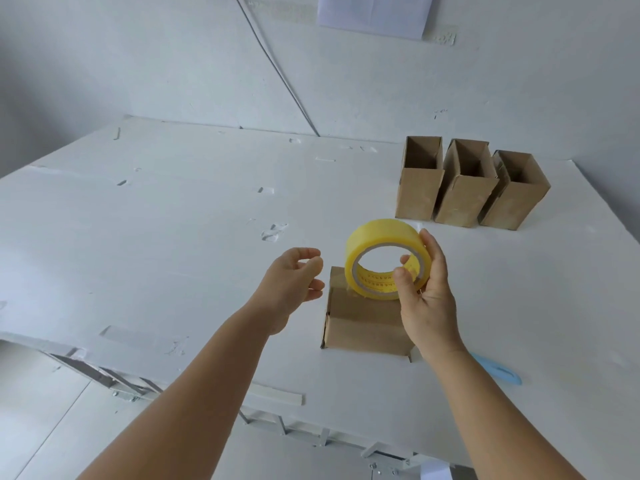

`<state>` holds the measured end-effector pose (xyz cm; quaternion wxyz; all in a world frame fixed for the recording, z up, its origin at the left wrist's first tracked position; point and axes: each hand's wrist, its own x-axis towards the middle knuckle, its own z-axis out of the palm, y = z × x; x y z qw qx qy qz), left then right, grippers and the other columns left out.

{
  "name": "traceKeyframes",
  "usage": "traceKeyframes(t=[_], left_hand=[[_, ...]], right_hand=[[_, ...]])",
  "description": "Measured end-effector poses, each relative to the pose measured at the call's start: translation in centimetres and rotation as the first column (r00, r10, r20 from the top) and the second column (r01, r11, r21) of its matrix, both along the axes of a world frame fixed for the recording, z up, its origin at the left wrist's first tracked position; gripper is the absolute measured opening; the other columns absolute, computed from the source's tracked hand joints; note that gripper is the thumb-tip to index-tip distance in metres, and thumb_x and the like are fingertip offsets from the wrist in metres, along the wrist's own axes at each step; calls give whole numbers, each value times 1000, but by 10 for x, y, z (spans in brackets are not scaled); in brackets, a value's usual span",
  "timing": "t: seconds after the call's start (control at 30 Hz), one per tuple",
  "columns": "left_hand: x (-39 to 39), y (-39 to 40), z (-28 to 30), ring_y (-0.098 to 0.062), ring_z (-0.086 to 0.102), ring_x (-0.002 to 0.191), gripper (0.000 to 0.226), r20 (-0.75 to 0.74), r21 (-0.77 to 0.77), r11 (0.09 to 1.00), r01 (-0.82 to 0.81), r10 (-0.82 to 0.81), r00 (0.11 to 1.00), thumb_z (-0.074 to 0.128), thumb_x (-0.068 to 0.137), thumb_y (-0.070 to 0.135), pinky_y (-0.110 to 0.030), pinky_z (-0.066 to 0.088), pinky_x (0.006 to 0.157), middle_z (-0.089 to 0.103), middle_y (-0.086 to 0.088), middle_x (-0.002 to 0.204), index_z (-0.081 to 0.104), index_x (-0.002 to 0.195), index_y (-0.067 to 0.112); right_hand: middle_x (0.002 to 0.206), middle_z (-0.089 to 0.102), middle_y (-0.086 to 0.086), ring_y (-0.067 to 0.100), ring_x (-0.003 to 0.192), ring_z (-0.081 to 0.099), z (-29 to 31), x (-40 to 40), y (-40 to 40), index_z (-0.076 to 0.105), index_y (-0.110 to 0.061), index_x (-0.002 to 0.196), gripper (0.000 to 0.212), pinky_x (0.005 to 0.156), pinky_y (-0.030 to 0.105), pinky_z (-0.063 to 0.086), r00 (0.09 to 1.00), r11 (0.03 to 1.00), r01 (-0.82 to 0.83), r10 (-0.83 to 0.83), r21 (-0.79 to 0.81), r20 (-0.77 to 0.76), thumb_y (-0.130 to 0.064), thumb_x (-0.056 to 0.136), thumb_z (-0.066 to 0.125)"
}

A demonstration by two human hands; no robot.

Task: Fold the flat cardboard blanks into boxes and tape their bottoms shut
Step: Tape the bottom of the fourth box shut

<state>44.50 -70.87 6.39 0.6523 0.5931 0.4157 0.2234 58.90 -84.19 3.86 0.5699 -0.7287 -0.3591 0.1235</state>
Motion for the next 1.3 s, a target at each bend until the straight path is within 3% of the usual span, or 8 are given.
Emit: traceKeyframes(t=[0.2,0.33,0.53,0.63,0.73,0.9,1.03,1.3], left_hand=[[0,-5,-9,-7,53,74,29,-239,296,919,259,-192,952,53,95,27,-19,45,68,56,5,92,60,123,26],[11,-4,-12,-15,46,104,34,-382,541,746,387,-192,904,47,96,25,-30,40,94,54,0,106,59,127,31],[18,-5,9,-16,42,101,21,-513,447,654,610,-371,774,57,88,28,-28,40,85,46,6,83,46,72,34],[18,-3,10,-13,47,98,36,-578,348,682,643,-384,720,76,71,39,-28,46,87,41,7,102,57,101,39],[23,-9,8,-15,49,101,58,-605,470,681,561,-214,767,76,72,44,-29,44,86,44,6,106,52,123,31],[22,-23,-1,-11,49,79,37,-461,636,691,344,-18,887,68,79,49,-25,35,63,49,13,83,55,105,27],[17,-29,-7,-7,48,73,25,-345,690,684,237,23,938,69,80,39,-21,34,62,48,12,76,63,101,26],[12,-33,-1,-7,56,56,11,-220,495,859,132,-23,975,70,82,26,-21,46,57,65,3,64,64,92,27]], right_hand=[[118,62,-6,9,103,56,2,0,1,29,-47,138,40,69,5,39,997,998,57,-57,-1,-52,-39,99,31],[112,64,-7,6,95,55,2,1,3,29,-42,142,41,68,10,38,993,995,98,-99,-20,-63,-37,101,27],[107,64,-7,-2,88,53,2,1,6,32,-40,141,40,67,12,38,984,988,152,-153,-21,-87,-37,102,25],[104,65,-6,-1,87,53,3,2,9,35,-39,140,39,65,11,37,967,977,214,-212,0,-143,-39,102,25],[102,65,-6,-1,88,55,2,2,10,37,-38,140,39,63,8,37,956,970,244,-237,20,-173,-39,102,25],[103,64,-9,-10,86,53,1,-3,8,36,-40,139,39,65,7,38,961,972,234,-229,12,-158,-39,101,26],[104,64,-6,-9,89,53,0,-4,8,38,-38,139,39,67,10,38,963,972,232,-226,26,-146,-37,102,27],[104,65,-4,-7,91,55,-2,-5,8,39,-35,138,39,65,6,40,967,972,221,-209,76,-143,-37,101,27]])
